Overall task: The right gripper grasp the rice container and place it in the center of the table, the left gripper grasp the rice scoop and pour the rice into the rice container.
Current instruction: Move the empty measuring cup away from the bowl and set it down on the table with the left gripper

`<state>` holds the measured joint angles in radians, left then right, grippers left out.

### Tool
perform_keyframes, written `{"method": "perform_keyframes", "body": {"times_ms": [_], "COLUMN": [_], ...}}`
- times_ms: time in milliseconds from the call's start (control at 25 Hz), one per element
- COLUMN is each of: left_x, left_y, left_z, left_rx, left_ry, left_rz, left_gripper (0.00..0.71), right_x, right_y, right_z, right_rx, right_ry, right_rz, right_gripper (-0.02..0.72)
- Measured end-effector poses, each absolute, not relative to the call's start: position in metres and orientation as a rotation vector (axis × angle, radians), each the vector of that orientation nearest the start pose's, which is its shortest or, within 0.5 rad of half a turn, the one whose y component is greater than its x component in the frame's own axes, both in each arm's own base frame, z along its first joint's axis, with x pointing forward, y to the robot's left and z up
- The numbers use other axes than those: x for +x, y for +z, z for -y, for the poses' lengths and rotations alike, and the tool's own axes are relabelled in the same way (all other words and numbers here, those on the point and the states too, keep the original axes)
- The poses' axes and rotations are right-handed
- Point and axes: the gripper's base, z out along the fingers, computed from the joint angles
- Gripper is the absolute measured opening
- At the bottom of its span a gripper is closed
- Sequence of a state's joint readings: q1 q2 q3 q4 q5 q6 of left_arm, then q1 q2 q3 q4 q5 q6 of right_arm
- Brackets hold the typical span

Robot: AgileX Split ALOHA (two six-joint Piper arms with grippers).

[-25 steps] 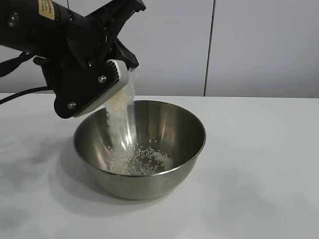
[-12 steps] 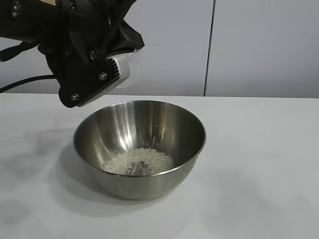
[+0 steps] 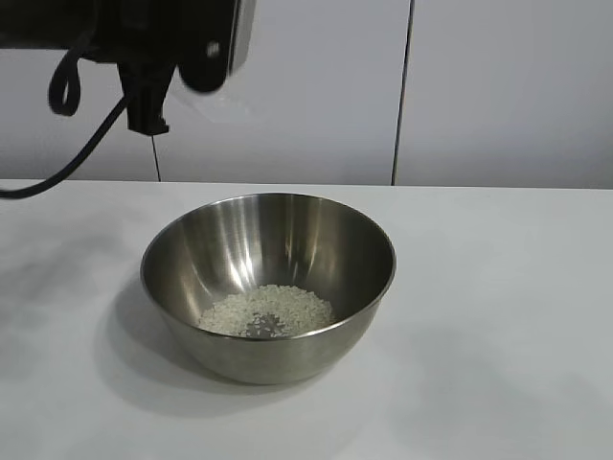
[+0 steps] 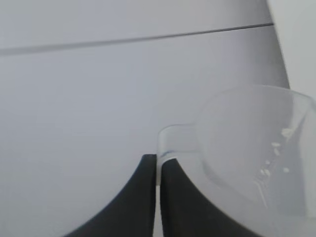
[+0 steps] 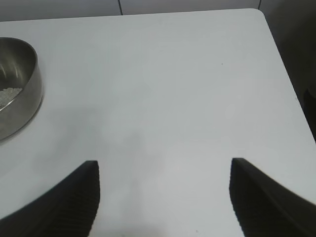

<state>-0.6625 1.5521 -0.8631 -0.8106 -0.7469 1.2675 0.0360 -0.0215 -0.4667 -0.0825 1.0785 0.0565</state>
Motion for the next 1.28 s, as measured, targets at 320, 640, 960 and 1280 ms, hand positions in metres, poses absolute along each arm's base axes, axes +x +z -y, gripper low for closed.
{"method": "perform_keyframes", "body": {"times_ms": [320,640,960,1280], "left_x": [0.291,0.28,0.27,0.275], "left_y": [0.267,0.208,0.17,0.105], "left_z": [0.151,0.078,0.033,0.036], "left_rx": [0.153,-0.021,0.105,0.196], "left_ry": [0.077,-0.057,-0.294,-0.354], "left_rz": [-1.666,-1.735,-1.739,-1.867], "left_gripper": [0.009,0.009,0.009,0.009], "right_x": [-0.005,-0.005,-0.005,-0.005], "right_y": [0.267,0.267,0.267,0.267], "right_z": [0.007,0.007,0.007,0.007], "right_rx": [0.025,0.025,0.025,0.026], "right_ry": [-0.043,-0.043,-0.043,-0.043], "right_rz": [-2.072,-2.072,-2.072,-2.073], "right_gripper": [0.503,0.503,0.503,0.503]}}
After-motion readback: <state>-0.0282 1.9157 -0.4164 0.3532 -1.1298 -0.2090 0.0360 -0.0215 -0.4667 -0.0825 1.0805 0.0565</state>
